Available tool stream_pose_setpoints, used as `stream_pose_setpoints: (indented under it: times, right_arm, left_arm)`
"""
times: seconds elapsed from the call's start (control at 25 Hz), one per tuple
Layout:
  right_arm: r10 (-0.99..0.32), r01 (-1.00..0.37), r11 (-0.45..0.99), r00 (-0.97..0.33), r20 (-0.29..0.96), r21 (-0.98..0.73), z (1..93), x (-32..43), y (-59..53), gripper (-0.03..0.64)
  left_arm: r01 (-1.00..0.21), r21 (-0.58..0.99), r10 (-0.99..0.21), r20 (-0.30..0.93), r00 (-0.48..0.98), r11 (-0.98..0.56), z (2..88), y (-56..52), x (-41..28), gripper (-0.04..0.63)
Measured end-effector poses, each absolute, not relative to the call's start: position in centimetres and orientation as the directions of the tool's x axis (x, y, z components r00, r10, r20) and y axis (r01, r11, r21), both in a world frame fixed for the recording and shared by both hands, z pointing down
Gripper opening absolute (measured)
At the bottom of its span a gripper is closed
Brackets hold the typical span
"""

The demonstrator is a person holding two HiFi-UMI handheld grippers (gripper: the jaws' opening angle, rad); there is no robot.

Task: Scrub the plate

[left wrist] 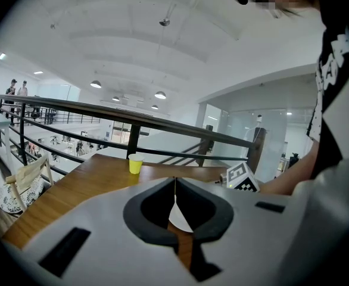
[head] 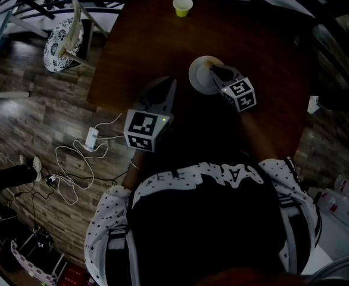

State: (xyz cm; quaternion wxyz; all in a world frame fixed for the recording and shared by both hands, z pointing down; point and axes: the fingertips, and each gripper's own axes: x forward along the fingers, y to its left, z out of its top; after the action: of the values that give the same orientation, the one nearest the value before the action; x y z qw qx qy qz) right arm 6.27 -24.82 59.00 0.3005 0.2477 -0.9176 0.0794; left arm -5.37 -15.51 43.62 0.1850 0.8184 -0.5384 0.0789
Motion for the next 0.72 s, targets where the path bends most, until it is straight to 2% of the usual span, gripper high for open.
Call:
stream_pose_setpoints:
  times: [0.72]
  right_arm:
    - [-0.376,-0.49,0.872,-0.696,0.611,-0.021,59.1,5.7,-22.6,0.049]
  left_arm:
    - [-0.906,0.216,-0.854,0.311,0.418,-0.365,43.2,-15.4,-5.5,0.015]
